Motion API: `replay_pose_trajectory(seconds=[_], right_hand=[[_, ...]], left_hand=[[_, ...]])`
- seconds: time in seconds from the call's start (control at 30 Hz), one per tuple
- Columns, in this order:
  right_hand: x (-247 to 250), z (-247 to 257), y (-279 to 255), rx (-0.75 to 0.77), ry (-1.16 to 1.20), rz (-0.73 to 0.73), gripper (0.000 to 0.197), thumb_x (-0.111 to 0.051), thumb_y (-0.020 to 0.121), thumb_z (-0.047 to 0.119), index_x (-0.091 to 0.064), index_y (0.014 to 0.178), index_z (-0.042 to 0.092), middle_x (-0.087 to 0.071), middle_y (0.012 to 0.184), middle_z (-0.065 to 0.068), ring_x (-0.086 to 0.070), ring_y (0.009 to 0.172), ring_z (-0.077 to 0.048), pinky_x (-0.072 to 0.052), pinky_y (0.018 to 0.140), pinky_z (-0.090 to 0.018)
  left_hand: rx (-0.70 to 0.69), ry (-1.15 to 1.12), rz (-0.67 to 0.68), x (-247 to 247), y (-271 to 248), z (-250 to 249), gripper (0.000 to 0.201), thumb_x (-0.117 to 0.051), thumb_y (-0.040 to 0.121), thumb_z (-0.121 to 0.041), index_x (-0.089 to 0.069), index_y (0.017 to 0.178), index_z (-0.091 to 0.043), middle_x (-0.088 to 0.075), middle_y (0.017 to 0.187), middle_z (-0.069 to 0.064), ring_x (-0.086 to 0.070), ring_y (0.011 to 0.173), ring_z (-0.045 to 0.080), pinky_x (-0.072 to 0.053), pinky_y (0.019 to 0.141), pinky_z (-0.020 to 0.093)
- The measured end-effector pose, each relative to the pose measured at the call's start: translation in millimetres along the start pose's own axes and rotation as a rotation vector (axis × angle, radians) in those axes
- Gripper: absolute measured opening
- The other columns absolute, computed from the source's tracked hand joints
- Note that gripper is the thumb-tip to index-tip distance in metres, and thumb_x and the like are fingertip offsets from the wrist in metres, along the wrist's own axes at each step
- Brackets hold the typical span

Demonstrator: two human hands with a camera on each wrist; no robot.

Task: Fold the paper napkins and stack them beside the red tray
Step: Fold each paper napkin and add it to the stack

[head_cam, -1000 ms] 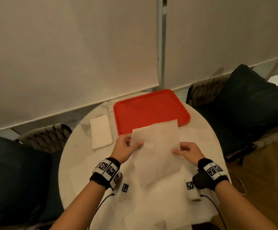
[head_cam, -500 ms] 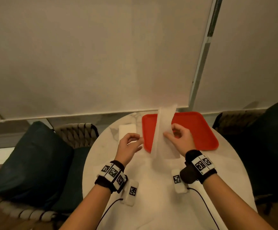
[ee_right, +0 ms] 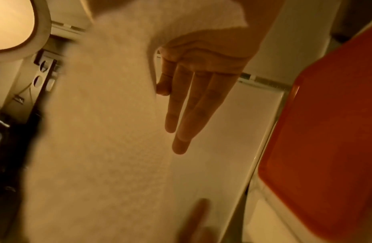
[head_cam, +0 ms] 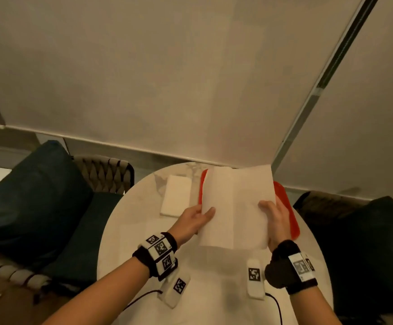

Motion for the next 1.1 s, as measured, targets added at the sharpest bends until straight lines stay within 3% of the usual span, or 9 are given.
replay_pose_trajectory(seconds=[0.13, 0.2, 0.37, 0.47, 0.6, 0.73, 0.87, 1.03, 1.1], right_hand=[[10, 2, 1, 0.129, -0.204, -0.007, 0.026, -0.058, 0.09, 0.008, -0.061, 0.1, 0.032, -0.068, 0.1, 0.008, -0.064, 0.092, -0.014, -0.05, 0.077, -0.032], [10, 3, 1, 0.183, -0.288, 0.011, 0.027, -0.06, 0.089, 0.008, -0.061, 0.097, 0.034, -0.067, 0.096, 0.016, -0.064, 0.093, -0.007, -0.049, 0.077, -0.026], [-24, 2, -5, 0.323, -0.49, 0.056, 0.005, -0.063, 0.088, 0.023, -0.06, 0.09, 0.02, -0.066, 0.091, 0.003, -0.062, 0.087, -0.013, -0.053, 0.073, -0.036], [-58, -4, -16, 0.386, -0.533, 0.185, 0.018, -0.062, 0.087, 0.043, -0.062, 0.096, 0.028, -0.059, 0.115, 0.014, -0.053, 0.108, 0.0, -0.044, 0.089, -0.027], [-88, -33, -17, 0.309, -0.684, 0.348, 0.043, -0.046, 0.08, 0.069, -0.065, 0.107, 0.041, -0.04, 0.145, 0.016, -0.028, 0.135, -0.005, -0.022, 0.108, -0.032], [-104, -49, -7, 0.174, -0.568, 0.326, 0.016, -0.06, 0.09, 0.042, -0.068, 0.103, 0.042, -0.042, 0.141, 0.008, -0.036, 0.131, -0.008, -0.031, 0.107, -0.033], [-124, -66, 9, 0.008, -0.29, 0.366, 0.031, -0.055, 0.094, 0.011, -0.065, 0.111, 0.035, -0.053, 0.129, 0.004, -0.062, 0.106, -0.02, -0.055, 0.087, -0.039], [-147, -93, 35, -0.145, -0.181, 0.235, 0.031, -0.058, 0.088, -0.004, -0.07, 0.106, 0.018, -0.065, 0.111, -0.023, -0.066, 0.085, -0.022, -0.057, 0.07, -0.028], [-155, -106, 50, -0.17, -0.244, 0.234, 0.031, -0.064, 0.085, -0.003, -0.07, 0.107, 0.017, -0.069, 0.084, -0.023, -0.065, 0.069, -0.017, -0.055, 0.064, -0.028]], left_hand=[[-0.196, -0.077, -0.104, 4, 9, -17, 0.014, -0.071, 0.085, -0.009, -0.062, 0.096, -0.009, -0.073, 0.1, 0.008, -0.071, 0.088, 0.02, -0.056, 0.071, 0.026], [-0.245, -0.037, -0.105, 7, 12, -23, 0.015, -0.072, 0.083, -0.004, -0.059, 0.084, -0.011, -0.072, 0.092, 0.004, -0.069, 0.084, 0.019, -0.054, 0.07, 0.026], [-0.329, 0.063, -0.034, 1, 11, -33, 0.02, -0.071, 0.083, -0.002, -0.054, 0.081, -0.013, -0.063, 0.091, -0.003, -0.062, 0.086, 0.014, -0.048, 0.083, 0.022], [-0.309, -0.05, -0.045, 2, 6, -35, 0.018, -0.065, 0.088, -0.007, -0.048, 0.095, -0.006, -0.067, 0.096, -0.002, -0.064, 0.087, 0.016, -0.05, 0.073, 0.02], [-0.197, -0.205, -0.183, 29, 1, -22, 0.039, -0.063, 0.09, -0.008, -0.039, 0.119, -0.019, -0.071, 0.099, 0.009, -0.071, 0.083, 0.018, -0.055, 0.067, 0.027], [-0.173, -0.134, -0.254, 68, 1, -6, 0.067, -0.048, 0.088, 0.015, -0.031, 0.13, -0.034, -0.069, 0.106, 0.015, -0.07, 0.09, 0.03, -0.058, 0.078, 0.047], [-0.132, -0.126, -0.253, 98, 9, 3, 0.074, -0.044, 0.087, 0.016, -0.036, 0.126, -0.046, -0.07, 0.107, 0.009, -0.069, 0.094, 0.032, -0.057, 0.08, 0.049], [-0.11, 0.067, -0.273, 126, 30, 24, 0.048, -0.043, 0.083, 0.018, -0.06, 0.114, -0.014, -0.064, 0.117, 0.0, -0.058, 0.115, 0.024, -0.05, 0.097, 0.043], [-0.041, 0.116, -0.275, 138, 43, 36, 0.038, -0.053, 0.085, 0.012, -0.066, 0.11, -0.014, -0.063, 0.118, -0.002, -0.06, 0.112, 0.019, -0.052, 0.096, 0.036]])
Point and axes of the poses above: each hand's wrist, its own y-axis towards the middle knuckle, its own x-axis out of the back of the hand, z = x × y, the point moved 3 cm from there along y, towards the middle knuckle
